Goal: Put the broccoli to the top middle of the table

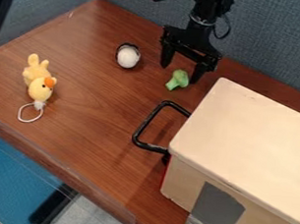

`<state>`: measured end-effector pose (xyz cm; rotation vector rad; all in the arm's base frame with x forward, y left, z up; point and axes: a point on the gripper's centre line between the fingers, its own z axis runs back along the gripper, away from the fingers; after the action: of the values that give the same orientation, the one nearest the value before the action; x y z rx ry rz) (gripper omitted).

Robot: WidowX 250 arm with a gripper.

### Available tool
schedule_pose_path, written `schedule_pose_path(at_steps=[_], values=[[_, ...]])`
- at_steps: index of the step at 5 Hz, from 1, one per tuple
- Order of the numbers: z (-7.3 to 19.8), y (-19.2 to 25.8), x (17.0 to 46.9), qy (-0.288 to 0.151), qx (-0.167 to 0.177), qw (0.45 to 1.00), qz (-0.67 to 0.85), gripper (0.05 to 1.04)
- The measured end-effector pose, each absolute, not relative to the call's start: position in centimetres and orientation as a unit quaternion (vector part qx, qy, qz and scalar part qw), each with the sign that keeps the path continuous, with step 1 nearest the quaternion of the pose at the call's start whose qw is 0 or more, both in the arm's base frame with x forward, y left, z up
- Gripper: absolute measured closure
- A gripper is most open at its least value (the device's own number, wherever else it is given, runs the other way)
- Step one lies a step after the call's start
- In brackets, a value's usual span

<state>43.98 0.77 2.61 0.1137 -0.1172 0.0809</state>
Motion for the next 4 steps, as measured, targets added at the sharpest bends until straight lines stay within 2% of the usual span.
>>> schedule_pose_path(at_steps=[1,2,4], values=[[3.9,1.1,43.4,-0.055,0.050,0.996,0.041,0.073],[9.4,0.7,42.8,-0.099,0.033,0.994,0.037,0.076],[10.2,1.4,41.8,-0.089,0.036,0.995,0.037,0.077]])
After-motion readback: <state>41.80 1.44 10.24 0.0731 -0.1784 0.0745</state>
